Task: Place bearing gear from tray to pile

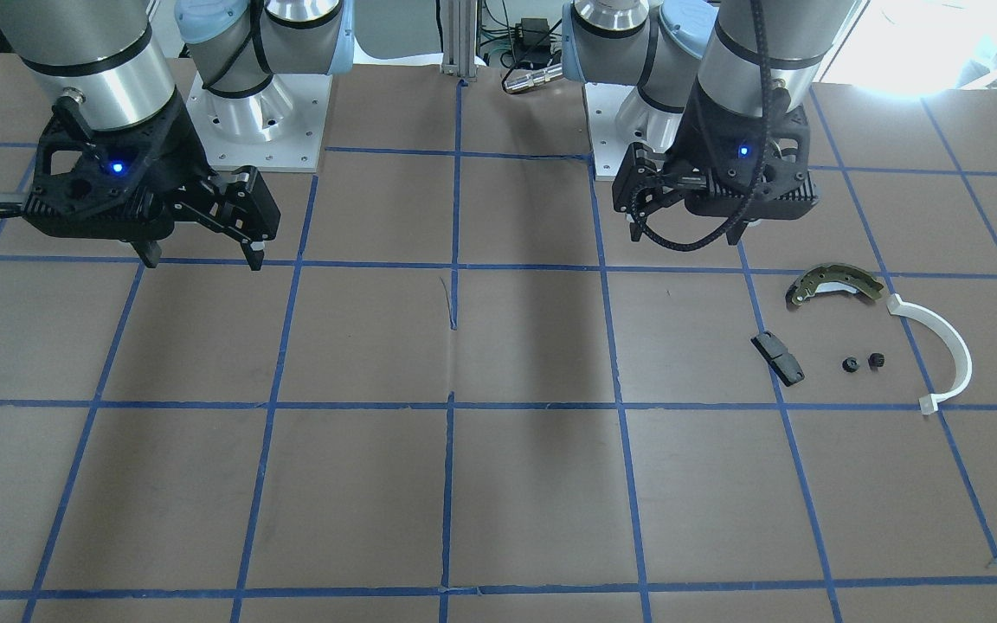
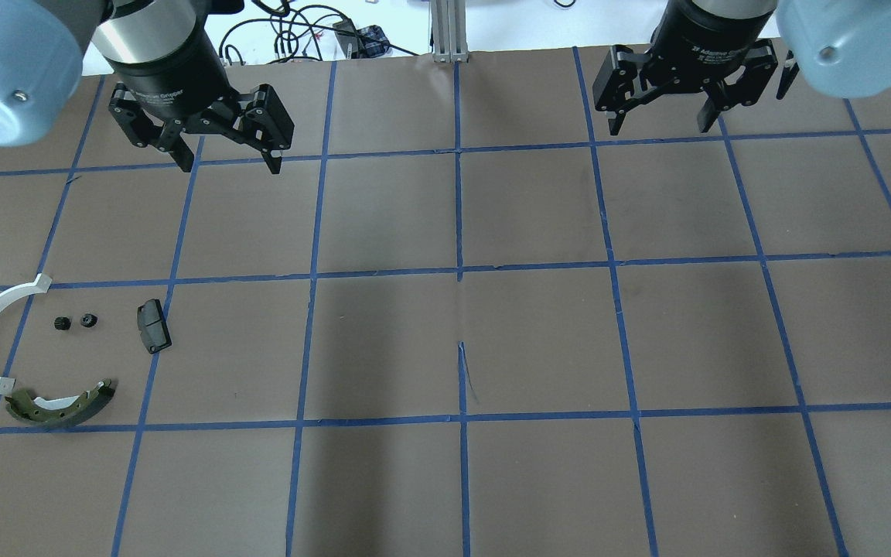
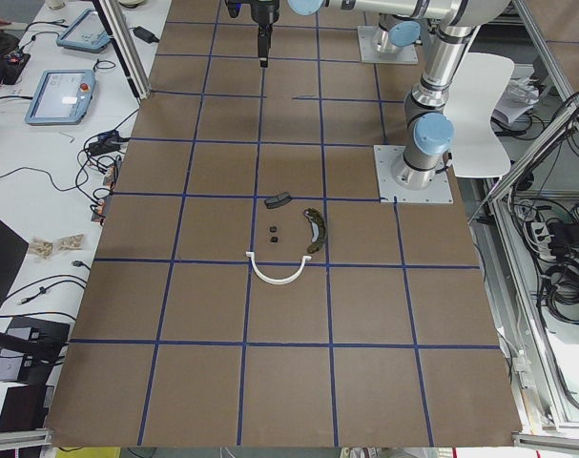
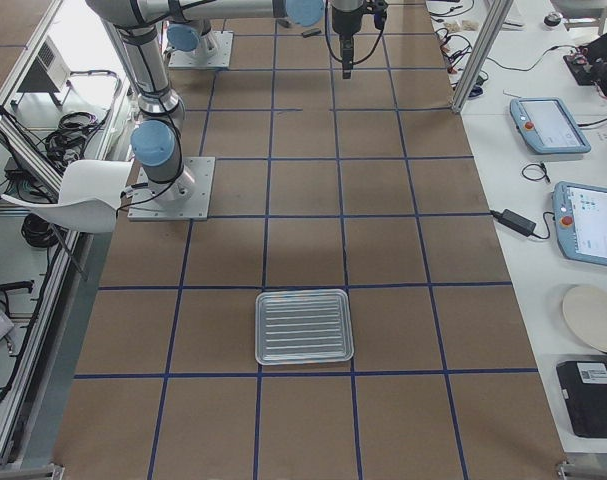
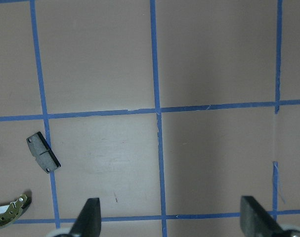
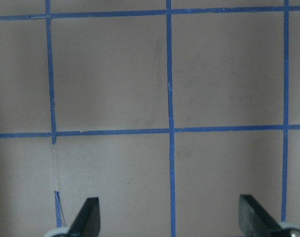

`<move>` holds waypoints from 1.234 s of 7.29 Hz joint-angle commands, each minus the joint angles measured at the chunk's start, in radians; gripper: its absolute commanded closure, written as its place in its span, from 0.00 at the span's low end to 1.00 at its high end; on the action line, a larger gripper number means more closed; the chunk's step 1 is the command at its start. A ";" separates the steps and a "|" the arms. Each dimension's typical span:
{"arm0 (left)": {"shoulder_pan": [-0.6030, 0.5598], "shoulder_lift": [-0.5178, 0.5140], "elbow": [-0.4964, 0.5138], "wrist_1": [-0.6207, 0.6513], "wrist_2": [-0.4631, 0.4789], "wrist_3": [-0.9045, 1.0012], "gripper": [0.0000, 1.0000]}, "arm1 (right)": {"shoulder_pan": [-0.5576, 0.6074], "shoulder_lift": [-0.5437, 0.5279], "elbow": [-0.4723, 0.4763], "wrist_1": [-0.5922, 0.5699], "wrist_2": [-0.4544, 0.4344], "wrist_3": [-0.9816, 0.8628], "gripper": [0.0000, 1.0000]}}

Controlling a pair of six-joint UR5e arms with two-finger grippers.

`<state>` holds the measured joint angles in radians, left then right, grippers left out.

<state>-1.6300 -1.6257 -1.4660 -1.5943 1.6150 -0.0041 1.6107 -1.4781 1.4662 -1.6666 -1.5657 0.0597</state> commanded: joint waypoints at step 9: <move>0.067 0.038 0.006 -0.042 0.051 0.001 0.00 | 0.000 0.009 -0.001 -0.035 0.007 0.005 0.00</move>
<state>-1.5705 -1.5854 -1.4582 -1.6359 1.6683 -0.0005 1.6107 -1.4696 1.4652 -1.7012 -1.5585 0.0657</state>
